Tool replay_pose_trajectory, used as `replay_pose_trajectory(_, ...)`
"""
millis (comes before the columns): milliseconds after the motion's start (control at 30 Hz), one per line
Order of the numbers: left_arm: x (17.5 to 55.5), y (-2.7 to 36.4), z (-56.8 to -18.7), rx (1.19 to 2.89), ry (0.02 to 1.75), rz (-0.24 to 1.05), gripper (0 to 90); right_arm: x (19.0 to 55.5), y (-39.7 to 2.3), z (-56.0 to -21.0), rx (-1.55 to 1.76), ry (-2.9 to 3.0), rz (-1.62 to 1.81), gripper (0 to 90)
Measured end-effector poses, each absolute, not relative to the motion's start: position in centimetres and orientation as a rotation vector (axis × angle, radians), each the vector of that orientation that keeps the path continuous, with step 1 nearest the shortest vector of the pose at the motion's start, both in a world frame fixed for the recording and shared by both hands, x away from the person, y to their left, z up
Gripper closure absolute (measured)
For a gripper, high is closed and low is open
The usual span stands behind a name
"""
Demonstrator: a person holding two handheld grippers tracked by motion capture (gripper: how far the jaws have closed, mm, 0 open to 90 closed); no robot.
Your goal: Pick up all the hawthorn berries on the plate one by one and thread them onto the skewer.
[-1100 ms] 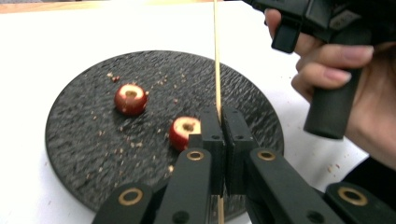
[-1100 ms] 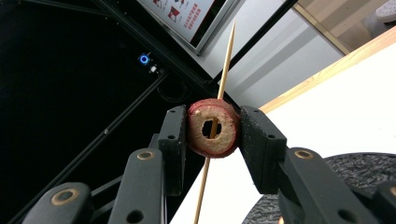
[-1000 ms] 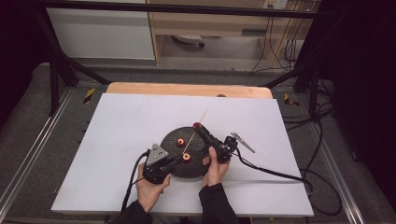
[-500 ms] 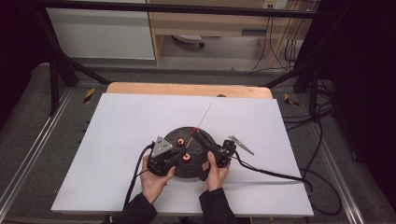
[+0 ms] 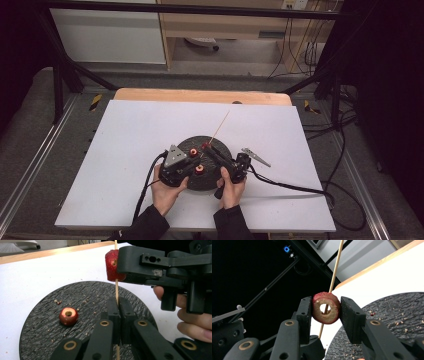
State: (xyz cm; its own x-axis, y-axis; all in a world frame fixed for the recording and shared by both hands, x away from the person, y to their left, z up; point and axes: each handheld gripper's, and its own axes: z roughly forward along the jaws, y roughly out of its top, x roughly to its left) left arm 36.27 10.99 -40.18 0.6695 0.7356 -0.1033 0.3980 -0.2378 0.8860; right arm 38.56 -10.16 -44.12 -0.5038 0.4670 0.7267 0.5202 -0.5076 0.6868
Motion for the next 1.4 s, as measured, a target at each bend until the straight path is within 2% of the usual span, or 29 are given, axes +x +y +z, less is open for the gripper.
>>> replay_pose_trajectory(33, 36.2, 11.1, -40.2, 1.861, 0.893, 0.413, 88.4, 38.6, -10.2, -44.1, -1.545, -1.539, -2.209, 59.4)
replay_pose_trajectory(67, 36.2, 11.2, -40.2, 1.862, 0.890, 0.412, 88.4, 38.5, -10.3, -43.9, -1.549, -1.571, -2.193, 53.2)
replay_pose_trajectory(233, 35.9, 12.3, -40.1, 1.866, 0.894, 0.412, 88.4, 38.5, -10.6, -43.5, -1.528, -1.659, -2.183, 44.5)
replay_pose_trajectory(333, 35.7, 13.1, -40.1, 1.883, 0.892, 0.413, 88.3, 38.7, -11.0, -43.3, -1.465, -1.784, -2.123, 30.4)
replay_pose_trajectory(367, 35.6, 13.3, -40.1, 1.890, 0.890, 0.412, 88.3, 38.7, -11.0, -43.3, -1.465, -1.784, -2.123, 30.4)
replay_pose_trajectory(467, 35.4, 14.2, -40.1, 1.912, 0.890, 0.410, 88.4, 38.9, -11.3, -43.1, -1.440, -1.924, -2.047, 18.8)
replay_pose_trajectory(667, 34.9, 16.3, -40.4, 1.935, 0.909, 0.404, 88.4, 39.2, -11.9, -42.9, -1.387, -2.101, -1.922, 8.3)
replay_pose_trajectory(867, 34.4, 18.0, -40.9, 1.943, 0.933, 0.394, 88.3, 39.3, -12.3, -42.9, -1.335, -2.261, -1.793, 4.7)
replay_pose_trajectory(1400, 32.8, 22.0, -42.4, 1.977, 0.967, 0.396, 88.3, 40.0, -11.8, -41.3, -1.244, -2.558, -1.510, 5.0)
